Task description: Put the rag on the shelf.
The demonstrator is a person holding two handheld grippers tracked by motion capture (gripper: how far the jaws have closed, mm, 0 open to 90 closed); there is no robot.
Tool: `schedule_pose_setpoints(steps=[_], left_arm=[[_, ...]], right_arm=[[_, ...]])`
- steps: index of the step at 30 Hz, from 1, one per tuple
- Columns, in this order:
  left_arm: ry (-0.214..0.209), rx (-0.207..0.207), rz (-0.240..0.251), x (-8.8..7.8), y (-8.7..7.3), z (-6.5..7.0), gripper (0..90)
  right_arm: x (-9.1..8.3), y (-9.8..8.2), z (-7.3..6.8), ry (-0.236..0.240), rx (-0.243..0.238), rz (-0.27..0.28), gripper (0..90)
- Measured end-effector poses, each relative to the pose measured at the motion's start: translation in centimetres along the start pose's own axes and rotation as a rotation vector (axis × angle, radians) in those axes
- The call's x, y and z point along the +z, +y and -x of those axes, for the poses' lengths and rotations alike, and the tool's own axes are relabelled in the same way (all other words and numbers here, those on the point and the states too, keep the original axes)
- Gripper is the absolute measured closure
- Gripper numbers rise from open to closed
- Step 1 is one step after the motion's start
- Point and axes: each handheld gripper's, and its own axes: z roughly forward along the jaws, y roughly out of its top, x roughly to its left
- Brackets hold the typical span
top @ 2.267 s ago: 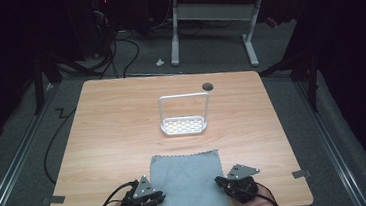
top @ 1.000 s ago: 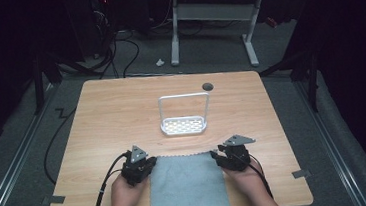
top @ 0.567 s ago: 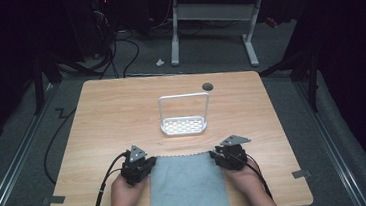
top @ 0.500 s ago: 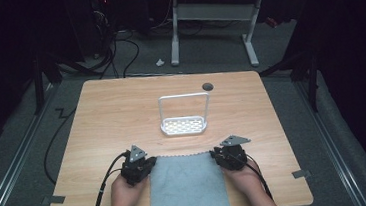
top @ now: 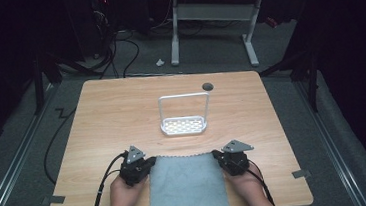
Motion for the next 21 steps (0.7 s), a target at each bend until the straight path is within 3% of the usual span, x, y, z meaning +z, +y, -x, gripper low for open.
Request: schedule_pose_setpoints(steps=[21], left_arm=[[-0.026, -0.046, 0.199, -3.2, 0.5, 1.3, 88.3]], right_arm=[[-3.8, 0.7, -1.0, -0.017, -0.013, 0.183, 89.4]])
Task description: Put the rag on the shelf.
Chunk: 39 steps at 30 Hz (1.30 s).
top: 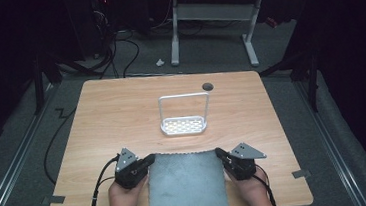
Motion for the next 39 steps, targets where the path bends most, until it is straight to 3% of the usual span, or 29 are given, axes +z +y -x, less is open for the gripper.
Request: schedule_pose_setpoints(steps=[18, 27, 39], left_arm=[[0.019, 0.026, 0.104, -1.8, 1.9, 0.8, 88.4], [0.022, 0.044, 0.181, -2.4, 4.0, 1.1, 88.7], [0.043, 0.077, 0.241, -2.9, 6.9, 0.9, 88.9]], right_arm=[[-1.8, 1.8, -0.3, 0.004, 0.02, 0.113, 89.4], [-2.3, 3.5, -0.3, 0.006, 0.003, 0.171, 89.5], [-2.9, 5.7, 0.4, -0.002, -0.003, 0.248, 89.5]])
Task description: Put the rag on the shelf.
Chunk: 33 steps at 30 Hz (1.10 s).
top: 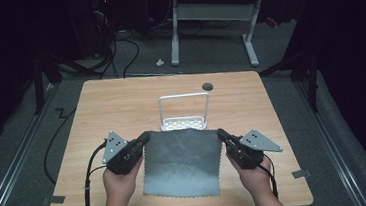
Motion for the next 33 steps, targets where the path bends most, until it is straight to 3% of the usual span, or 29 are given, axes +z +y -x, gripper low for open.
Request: schedule_pose_setpoints(steps=[10, 26, 33], left_arm=[[-0.002, -0.004, 0.04, 0.6, 1.7, -0.2, 89.0], [0.012, 0.036, 0.093, 1.2, 5.4, -0.4, 89.0], [0.021, 0.041, 0.115, 1.4, 6.5, -0.7, 89.1]], right_arm=[[0.2, 2.2, 0.9, -0.013, 0.017, 0.052, 89.6], [0.3, 5.5, 1.5, -0.027, -0.008, 0.103, 89.7], [0.4, 6.3, 2.0, -0.043, 0.005, 0.126, 89.7]])
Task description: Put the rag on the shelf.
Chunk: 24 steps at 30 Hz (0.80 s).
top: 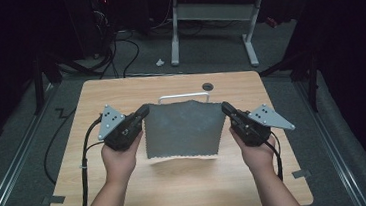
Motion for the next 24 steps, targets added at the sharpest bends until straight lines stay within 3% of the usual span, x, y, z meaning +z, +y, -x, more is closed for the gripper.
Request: schedule_pose_setpoints(steps=[6, 16, 24], left_arm=[[0.016, 0.006, -0.007, 0.8, 0.5, -0.6, 89.1], [0.057, 0.051, -0.014, 3.3, 2.7, -1.5, 89.3], [0.076, 0.059, -0.035, 5.3, 3.3, -2.5, 89.3]], right_arm=[[0.5, 0.6, 0.8, -0.019, 0.013, 0.003, 89.8], [3.0, 2.7, 2.5, -0.049, 0.026, -0.031, 90.0], [5.2, 4.5, 3.8, -0.09, 0.003, -0.044, 90.0]])
